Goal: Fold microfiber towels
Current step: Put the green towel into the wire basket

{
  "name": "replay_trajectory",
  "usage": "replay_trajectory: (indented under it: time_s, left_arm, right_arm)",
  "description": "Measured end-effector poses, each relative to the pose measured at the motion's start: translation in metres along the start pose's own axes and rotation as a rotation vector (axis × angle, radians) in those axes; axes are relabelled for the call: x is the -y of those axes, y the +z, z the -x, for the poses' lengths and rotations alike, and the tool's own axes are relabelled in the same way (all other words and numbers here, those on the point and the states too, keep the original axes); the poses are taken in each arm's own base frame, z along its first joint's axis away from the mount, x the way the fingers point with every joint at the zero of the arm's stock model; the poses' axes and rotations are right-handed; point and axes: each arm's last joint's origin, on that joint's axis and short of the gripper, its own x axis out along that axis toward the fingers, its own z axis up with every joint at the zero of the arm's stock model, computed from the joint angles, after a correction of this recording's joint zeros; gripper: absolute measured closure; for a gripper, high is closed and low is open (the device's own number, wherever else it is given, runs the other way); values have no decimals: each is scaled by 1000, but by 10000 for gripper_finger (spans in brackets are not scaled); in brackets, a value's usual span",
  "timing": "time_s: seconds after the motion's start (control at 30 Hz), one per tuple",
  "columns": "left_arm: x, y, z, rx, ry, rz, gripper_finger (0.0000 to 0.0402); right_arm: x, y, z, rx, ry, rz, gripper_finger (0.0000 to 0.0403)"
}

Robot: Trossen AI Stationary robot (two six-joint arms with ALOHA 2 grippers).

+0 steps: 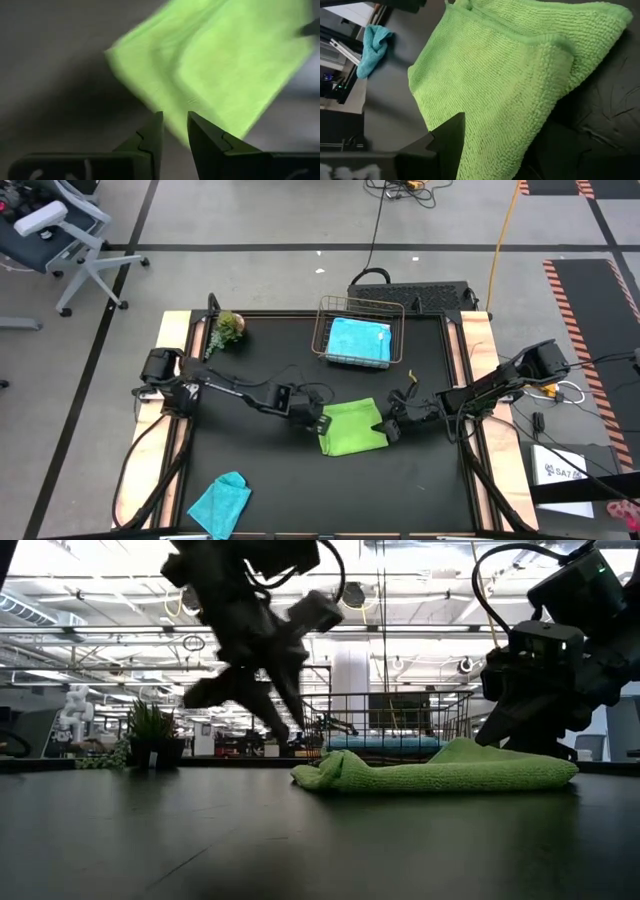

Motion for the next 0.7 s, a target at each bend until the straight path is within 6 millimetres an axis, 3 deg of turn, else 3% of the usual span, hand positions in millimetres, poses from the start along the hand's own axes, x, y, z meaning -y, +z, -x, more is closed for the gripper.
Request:
replay_trajectory:
  time_s: [0.2, 0.7]
  left_arm:
    - [-4, 10, -16, -17, -6, 6, 313]
    - [-3, 31, -14, -4, -117, 16, 313]
  right_arm:
    - [-2, 1, 2, -8, 17, 4, 196]
    - [-2, 0, 4, -24, 24, 23, 226]
